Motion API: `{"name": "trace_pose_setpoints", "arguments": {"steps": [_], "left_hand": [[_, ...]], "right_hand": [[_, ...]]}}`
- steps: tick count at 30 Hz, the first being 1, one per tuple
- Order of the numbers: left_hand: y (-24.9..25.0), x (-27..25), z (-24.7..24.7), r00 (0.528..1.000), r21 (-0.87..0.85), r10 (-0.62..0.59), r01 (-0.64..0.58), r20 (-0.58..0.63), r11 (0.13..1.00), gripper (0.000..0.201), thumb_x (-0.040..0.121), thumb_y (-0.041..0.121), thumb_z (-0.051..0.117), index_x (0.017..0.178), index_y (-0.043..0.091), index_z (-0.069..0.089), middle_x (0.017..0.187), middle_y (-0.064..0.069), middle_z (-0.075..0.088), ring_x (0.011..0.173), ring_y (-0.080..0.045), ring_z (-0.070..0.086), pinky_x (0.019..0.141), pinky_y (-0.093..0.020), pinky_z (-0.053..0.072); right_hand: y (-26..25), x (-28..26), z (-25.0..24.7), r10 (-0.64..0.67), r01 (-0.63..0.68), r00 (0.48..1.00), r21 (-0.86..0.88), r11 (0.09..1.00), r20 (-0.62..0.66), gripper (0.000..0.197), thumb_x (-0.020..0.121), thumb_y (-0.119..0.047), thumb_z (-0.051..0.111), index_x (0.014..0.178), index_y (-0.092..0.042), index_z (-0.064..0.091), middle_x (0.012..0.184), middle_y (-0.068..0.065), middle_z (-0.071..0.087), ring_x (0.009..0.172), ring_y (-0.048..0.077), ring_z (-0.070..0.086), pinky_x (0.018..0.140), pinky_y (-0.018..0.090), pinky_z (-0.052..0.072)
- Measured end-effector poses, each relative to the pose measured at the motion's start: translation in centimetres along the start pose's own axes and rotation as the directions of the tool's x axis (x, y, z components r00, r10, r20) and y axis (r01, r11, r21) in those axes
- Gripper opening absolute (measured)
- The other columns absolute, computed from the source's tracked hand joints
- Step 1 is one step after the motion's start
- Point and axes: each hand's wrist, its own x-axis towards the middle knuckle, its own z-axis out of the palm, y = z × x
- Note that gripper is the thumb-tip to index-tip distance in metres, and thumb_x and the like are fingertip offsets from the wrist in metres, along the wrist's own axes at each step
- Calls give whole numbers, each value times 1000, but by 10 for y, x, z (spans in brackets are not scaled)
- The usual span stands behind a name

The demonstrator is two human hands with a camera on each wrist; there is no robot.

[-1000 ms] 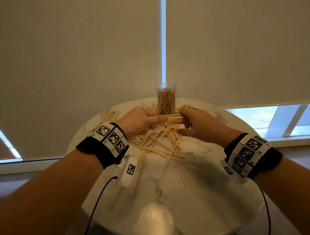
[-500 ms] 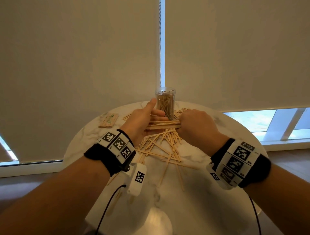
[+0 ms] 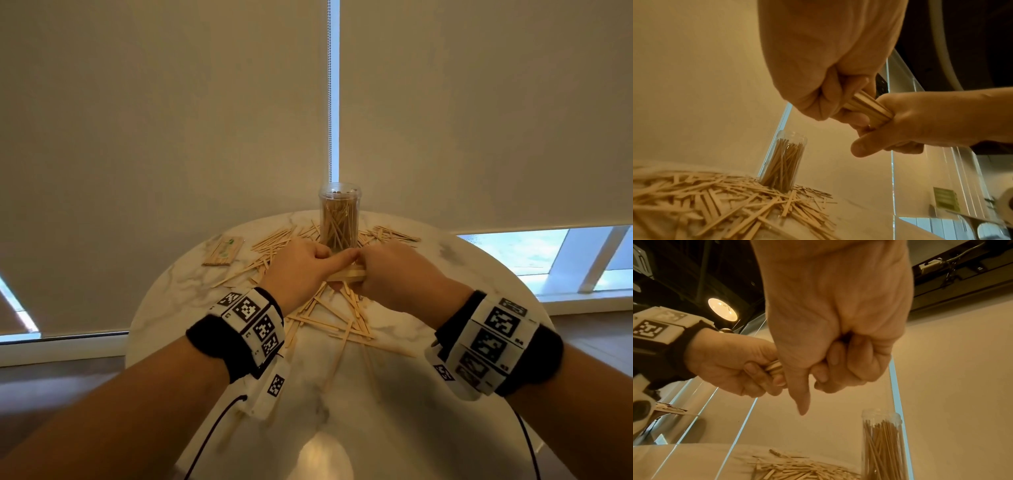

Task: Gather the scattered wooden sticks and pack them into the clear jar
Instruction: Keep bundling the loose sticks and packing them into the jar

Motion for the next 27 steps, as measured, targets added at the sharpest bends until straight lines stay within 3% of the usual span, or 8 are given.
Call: {"name": "trace_pose_setpoints", "arguments": {"steps": [3,6,9,13,17,20,23,27], "left_hand": [[-10,11,-2,989,-98,-90,78,-115,992,50,87,55,67,65,11,76,46,3,57,34,-5,38,42,-20,33],[-20,23,-3,965,-224,-201,161,-168,961,51,84,54,70,70,6,76,48,-2,60,34,-9,39,43,-22,33],[-20,32,5,962,-445,-264,209,-66,871,48,86,48,71,84,0,75,67,-17,69,37,-11,36,41,-22,29],[-13,48,11,924,-617,-353,363,145,698,36,98,33,60,108,-1,68,82,-17,71,41,-8,37,35,-18,27],[-13,77,-4,866,-628,-409,492,287,603,54,100,55,44,113,6,65,93,-13,76,53,-11,57,41,-17,40],[-27,110,-19,847,-583,-506,497,165,643,48,104,45,43,110,2,63,86,-11,75,58,-16,64,46,-19,42],[-44,145,-22,848,-395,-517,517,116,759,25,96,20,64,115,5,57,98,-14,67,74,-19,63,59,-25,50],[-58,190,-10,902,46,-426,424,72,905,111,71,42,87,154,13,19,144,-15,46,117,-30,57,90,-41,57]], "right_hand": [[8,3,-3,-97,103,993,111,988,-61,29,82,-50,69,99,-31,55,85,-11,59,75,11,54,64,25,44],[11,10,-10,-63,97,988,255,962,-139,36,90,-62,45,90,-28,59,77,-9,60,71,10,56,61,28,45],[12,23,-7,38,11,981,250,968,-190,63,94,-69,25,77,-23,64,64,-3,60,61,13,57,55,31,43],[19,46,-11,148,-143,945,40,989,-292,60,99,-52,34,56,-17,56,49,-1,47,46,15,45,47,25,27],[44,80,-31,168,-181,932,-10,984,-322,51,97,-45,41,63,-15,65,49,-2,47,42,13,38,44,22,28],[74,117,-55,255,-270,890,14,963,-379,46,94,-45,44,68,-15,67,57,3,56,49,18,47,47,25,36],[105,158,-69,299,-340,851,-17,940,-432,43,92,-44,47,67,-13,64,62,7,57,55,23,49,49,28,35],[125,212,-63,205,-285,892,-151,946,-402,43,92,-38,49,57,-12,53,58,8,51,53,26,45,51,29,33]]}}
